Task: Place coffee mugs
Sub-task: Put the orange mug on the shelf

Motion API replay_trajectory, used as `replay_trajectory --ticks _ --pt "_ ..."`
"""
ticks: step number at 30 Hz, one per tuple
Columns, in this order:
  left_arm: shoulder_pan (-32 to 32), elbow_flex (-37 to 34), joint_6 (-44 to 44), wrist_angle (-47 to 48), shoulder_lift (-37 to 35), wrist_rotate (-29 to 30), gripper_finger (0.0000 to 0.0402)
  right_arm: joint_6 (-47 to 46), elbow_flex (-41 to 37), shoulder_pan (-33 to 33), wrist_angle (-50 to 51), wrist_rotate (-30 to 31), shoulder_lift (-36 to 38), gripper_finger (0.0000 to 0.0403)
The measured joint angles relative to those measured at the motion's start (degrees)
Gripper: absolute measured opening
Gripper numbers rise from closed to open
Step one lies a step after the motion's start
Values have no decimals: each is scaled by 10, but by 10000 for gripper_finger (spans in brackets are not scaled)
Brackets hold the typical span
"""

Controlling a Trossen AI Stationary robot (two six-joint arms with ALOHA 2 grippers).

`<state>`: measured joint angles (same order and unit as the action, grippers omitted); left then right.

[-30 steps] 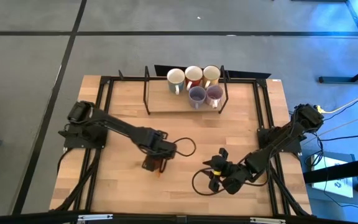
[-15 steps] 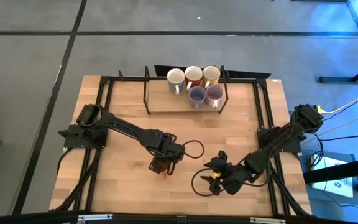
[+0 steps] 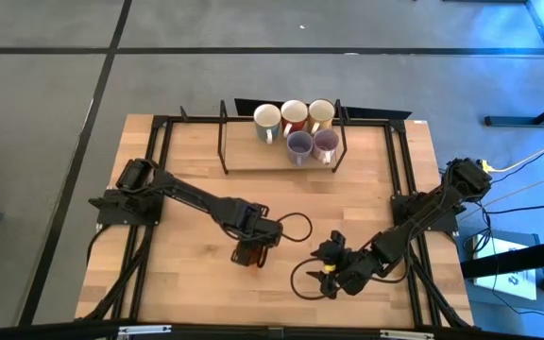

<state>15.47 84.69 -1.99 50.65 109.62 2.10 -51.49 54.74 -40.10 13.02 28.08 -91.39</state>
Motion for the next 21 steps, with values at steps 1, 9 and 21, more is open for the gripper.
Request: replay_trajectory --ticks 1,9,21 --pt "0 5 0 10 0 3 83 12 0 0 0 -5 0 269" --pt "4 107 27 118 -2 4 90 112 0 0 -52 8 -7 269" --pt "137 119 250 141 -135 150 89 266 0 36 -346 -39 -137 269"
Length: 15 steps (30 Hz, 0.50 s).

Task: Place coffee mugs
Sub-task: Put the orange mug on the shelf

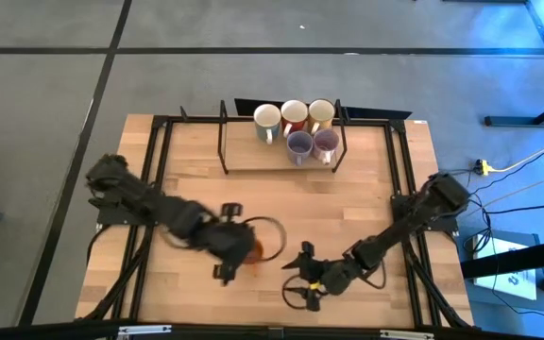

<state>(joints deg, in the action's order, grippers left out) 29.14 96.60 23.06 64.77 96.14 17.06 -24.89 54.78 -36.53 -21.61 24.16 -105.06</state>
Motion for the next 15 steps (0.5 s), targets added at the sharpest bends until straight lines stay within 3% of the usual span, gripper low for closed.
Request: replay_trajectory --ticks 8,15 --pt "134 -106 197 -3 -93 102 89 32 41 54 -75 -80 -96 269" --pt "184 -155 280 -3 -128 120 89 44 117 71 -79 -102 -169 268"
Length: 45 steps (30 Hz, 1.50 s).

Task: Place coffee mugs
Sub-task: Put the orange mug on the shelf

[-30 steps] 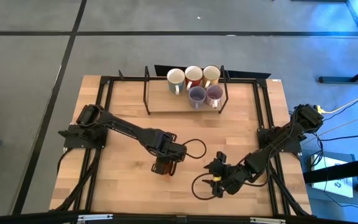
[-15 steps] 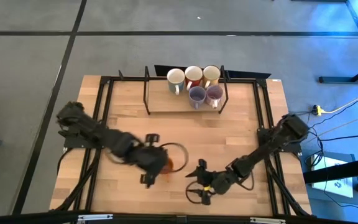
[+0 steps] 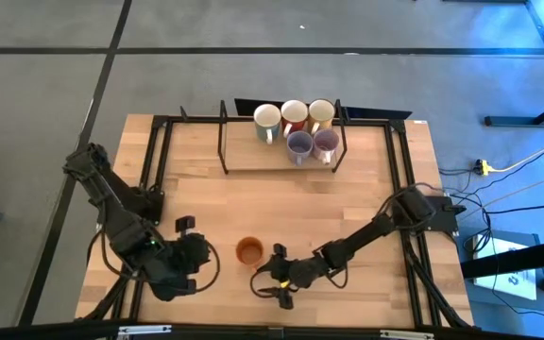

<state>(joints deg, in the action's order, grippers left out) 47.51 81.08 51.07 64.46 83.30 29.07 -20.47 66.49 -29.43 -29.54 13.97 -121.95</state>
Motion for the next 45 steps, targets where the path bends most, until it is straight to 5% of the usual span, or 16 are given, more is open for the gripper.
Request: replay_trajectory --ticks 12,22,27,45 --pt "5 0 -19 -2 1 9 89 4 60 2 -8 76 -54 169" --pt "5 0 -37 11 -1 11 89 61 62 2 -5 89 -48 19" --pt "6 0 -51 15 -28 8 89 57 59 10 13 104 -31 25" --pt "10 0 -78 33 -146 63 89 176 47 151 125 0 88 5"
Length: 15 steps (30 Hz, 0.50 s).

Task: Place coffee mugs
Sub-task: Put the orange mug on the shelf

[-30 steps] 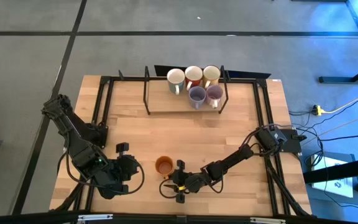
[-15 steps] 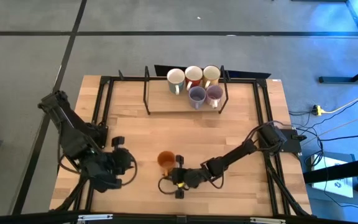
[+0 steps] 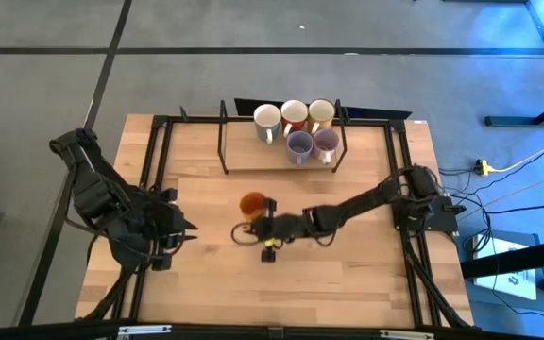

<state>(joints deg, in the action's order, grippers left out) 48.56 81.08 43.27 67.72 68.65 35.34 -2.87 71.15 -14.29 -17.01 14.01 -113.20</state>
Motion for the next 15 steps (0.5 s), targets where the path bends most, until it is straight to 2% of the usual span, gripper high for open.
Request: replay_trajectory --ticks 9,15 --pt "0 0 10 0 -1 39 89 79 -107 104 -135 -72 60 5" --pt "0 0 12 0 -1 89 89 127 -111 169 -126 -124 60 6"
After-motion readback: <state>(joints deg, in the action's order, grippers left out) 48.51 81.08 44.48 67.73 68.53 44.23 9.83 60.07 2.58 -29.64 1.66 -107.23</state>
